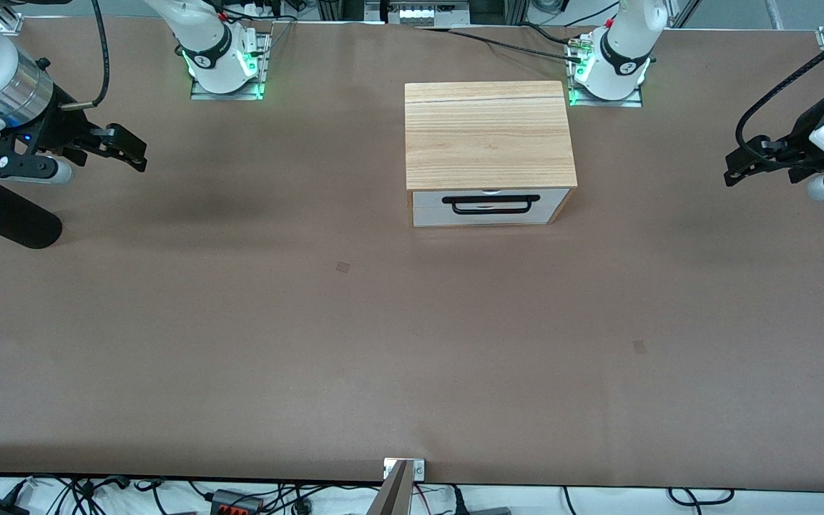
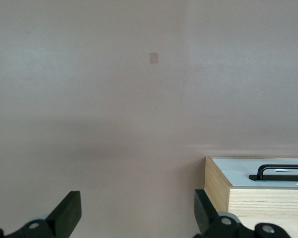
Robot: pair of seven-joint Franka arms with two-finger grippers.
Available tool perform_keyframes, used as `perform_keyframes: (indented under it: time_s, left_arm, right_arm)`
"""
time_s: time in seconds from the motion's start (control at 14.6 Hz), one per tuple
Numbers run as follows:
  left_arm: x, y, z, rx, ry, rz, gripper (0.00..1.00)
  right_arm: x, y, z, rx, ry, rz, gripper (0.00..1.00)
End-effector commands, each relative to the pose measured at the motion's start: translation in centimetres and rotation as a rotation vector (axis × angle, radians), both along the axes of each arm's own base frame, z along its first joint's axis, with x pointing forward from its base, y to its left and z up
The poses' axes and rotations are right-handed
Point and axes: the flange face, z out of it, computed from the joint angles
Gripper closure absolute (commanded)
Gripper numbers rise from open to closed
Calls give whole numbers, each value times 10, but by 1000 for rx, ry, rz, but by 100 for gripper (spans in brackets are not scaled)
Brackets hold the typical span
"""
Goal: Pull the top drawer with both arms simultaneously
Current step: 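Raise both grippers from rest and swing them toward the wooden box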
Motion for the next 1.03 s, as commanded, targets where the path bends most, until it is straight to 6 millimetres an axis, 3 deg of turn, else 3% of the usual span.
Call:
perform_keyframes:
  time_s: [0.0,0.41,0.96]
  left_arm:
    - [2,2,5,3,15,-9,0]
    - [2,1,5,6,19,-7,0]
    - [-11,-10,-14,-12,172,-29,0]
  right_arm:
    - [0,1,6,-4,2,-11,0]
    - [2,1,6,-3,-5,-8,0]
    - [1,2,6,-3,-1,-2,0]
